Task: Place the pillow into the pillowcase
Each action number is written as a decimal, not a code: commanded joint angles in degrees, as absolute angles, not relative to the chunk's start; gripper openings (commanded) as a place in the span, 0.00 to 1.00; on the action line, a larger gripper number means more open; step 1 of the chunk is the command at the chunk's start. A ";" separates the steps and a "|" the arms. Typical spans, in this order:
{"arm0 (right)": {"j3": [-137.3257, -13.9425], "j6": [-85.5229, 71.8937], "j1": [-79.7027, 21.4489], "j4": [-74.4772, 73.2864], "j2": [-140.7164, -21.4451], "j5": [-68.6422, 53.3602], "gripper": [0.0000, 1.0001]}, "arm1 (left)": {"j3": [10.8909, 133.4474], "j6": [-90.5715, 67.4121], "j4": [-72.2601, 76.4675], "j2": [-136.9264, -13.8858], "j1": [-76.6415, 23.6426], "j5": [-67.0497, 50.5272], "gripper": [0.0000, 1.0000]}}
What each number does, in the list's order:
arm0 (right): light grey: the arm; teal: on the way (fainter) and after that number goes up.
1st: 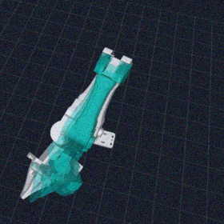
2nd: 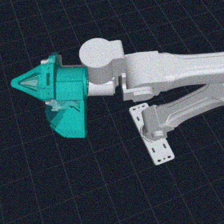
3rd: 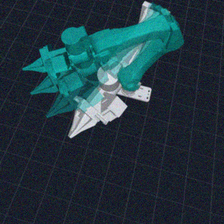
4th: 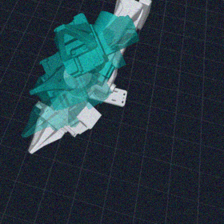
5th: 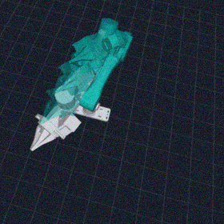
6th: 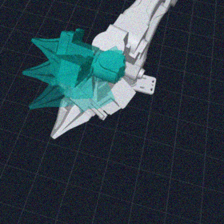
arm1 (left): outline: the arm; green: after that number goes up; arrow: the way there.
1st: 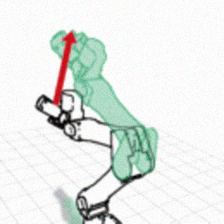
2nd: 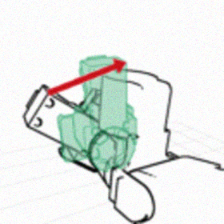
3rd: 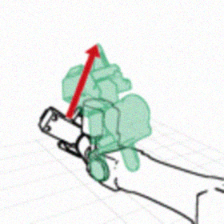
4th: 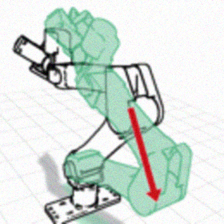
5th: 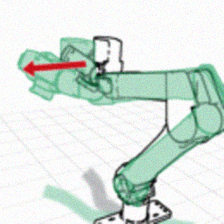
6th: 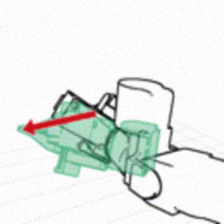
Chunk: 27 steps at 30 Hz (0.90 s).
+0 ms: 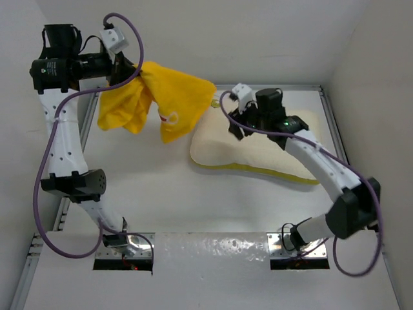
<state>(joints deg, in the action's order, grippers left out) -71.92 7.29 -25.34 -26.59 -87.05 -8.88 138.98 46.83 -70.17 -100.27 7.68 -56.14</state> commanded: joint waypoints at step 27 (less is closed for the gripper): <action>-68.65 14.41 -54.13 -16.27 -103.00 0.26 0.99 | 63.38 49.95 -34.37 -85.69 12.13 -13.72 0.98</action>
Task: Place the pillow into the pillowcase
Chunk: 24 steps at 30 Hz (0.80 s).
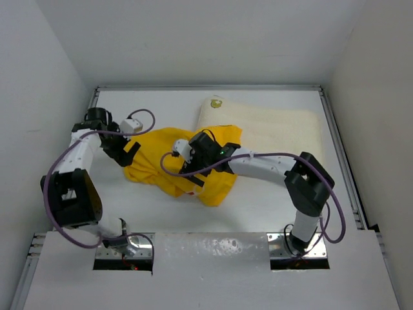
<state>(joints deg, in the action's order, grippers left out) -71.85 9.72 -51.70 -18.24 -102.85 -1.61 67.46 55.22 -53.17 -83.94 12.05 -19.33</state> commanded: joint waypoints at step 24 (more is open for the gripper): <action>-81.38 7.66 -51.17 -6.08 -85.52 -1.13 0.00 | 90.45 25.66 -31.88 -86.23 34.97 -34.89 0.00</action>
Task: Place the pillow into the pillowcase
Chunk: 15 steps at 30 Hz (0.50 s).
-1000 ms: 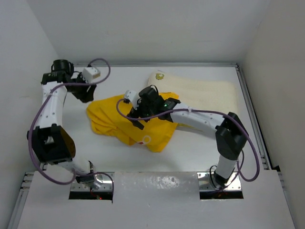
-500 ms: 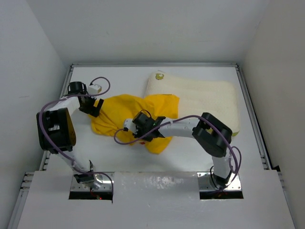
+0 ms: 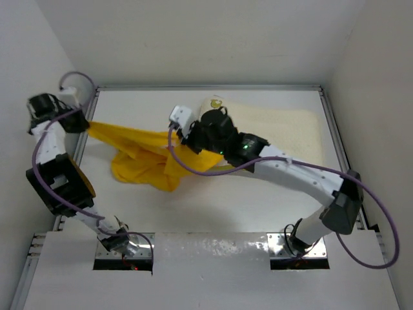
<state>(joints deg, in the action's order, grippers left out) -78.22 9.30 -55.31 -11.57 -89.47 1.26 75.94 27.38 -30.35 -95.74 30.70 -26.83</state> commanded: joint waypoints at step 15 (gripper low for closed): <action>-97.75 -19.25 -33.93 -4.58 -103.99 -16.26 0.01 | 123.69 32.41 -56.67 -87.45 16.23 -57.15 0.00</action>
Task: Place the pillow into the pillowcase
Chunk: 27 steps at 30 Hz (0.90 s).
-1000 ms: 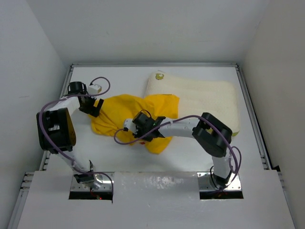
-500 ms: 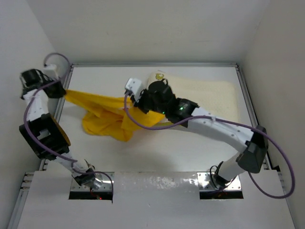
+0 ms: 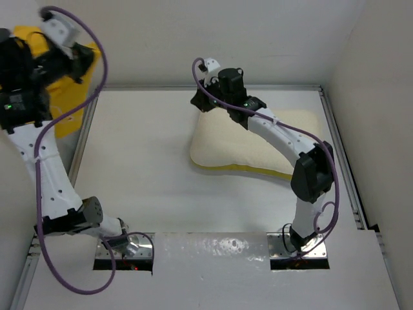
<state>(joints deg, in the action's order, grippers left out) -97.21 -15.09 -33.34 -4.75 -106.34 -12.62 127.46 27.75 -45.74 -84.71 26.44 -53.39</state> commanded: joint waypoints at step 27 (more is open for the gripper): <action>-99.49 -12.22 -38.32 -22.59 -112.05 -7.91 0.88 | 75.51 45.26 -44.59 -94.22 0.00 -8.09 0.98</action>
<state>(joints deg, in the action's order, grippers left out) -96.99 -12.86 -39.24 -21.85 -110.41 -6.22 80.25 42.85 -50.63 -94.83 0.36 -12.97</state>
